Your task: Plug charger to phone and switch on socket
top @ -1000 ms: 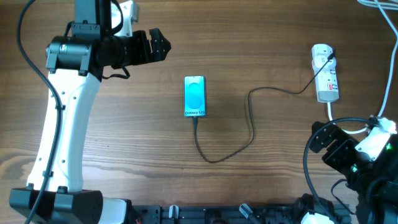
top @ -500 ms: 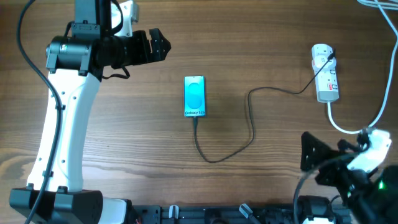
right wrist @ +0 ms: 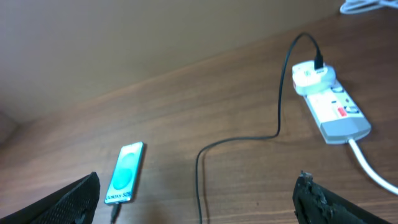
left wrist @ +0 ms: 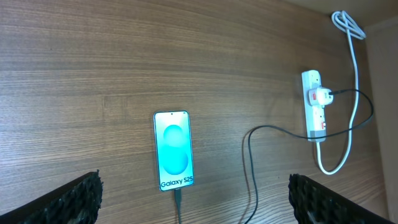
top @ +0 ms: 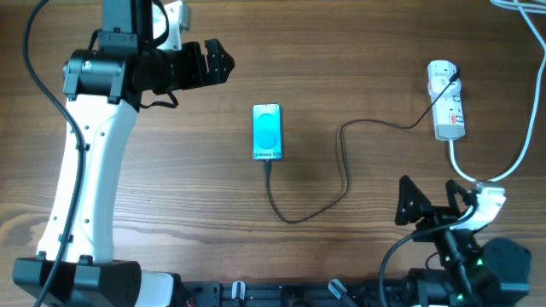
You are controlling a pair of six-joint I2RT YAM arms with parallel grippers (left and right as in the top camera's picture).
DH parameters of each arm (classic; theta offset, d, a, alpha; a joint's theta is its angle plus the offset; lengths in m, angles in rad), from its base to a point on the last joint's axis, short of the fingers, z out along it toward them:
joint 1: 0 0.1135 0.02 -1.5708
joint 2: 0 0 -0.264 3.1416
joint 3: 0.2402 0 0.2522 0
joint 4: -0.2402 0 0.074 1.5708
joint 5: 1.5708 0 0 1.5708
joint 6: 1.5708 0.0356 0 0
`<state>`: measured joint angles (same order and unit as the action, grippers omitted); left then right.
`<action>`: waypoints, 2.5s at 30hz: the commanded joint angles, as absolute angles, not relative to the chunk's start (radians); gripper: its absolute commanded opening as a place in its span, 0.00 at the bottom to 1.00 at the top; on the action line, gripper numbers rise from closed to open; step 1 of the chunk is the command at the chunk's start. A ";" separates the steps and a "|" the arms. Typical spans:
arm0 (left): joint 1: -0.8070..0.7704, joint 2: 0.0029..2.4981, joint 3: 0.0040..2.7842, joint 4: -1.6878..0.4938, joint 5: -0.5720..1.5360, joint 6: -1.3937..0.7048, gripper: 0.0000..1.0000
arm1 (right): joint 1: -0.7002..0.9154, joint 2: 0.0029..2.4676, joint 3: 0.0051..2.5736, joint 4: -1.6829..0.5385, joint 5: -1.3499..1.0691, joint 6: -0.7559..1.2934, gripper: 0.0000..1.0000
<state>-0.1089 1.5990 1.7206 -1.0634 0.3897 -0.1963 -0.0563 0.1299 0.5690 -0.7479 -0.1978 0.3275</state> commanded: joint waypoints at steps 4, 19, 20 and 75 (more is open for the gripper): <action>-0.105 1.605 1.719 -1.064 0.391 -0.188 1.00 | -0.030 0.046 0.423 -0.577 -0.216 0.281 1.00; -0.105 1.605 1.719 -1.064 0.391 -0.188 1.00 | -0.011 0.004 0.187 -0.207 -0.222 0.254 1.00; -0.104 1.605 1.719 -1.064 0.391 -0.188 1.00 | -0.011 0.004 0.162 -0.169 -0.222 0.255 1.00; -0.104 1.604 1.719 -1.064 0.391 -0.188 1.00 | -0.011 0.003 0.005 -0.002 -0.072 -0.042 1.00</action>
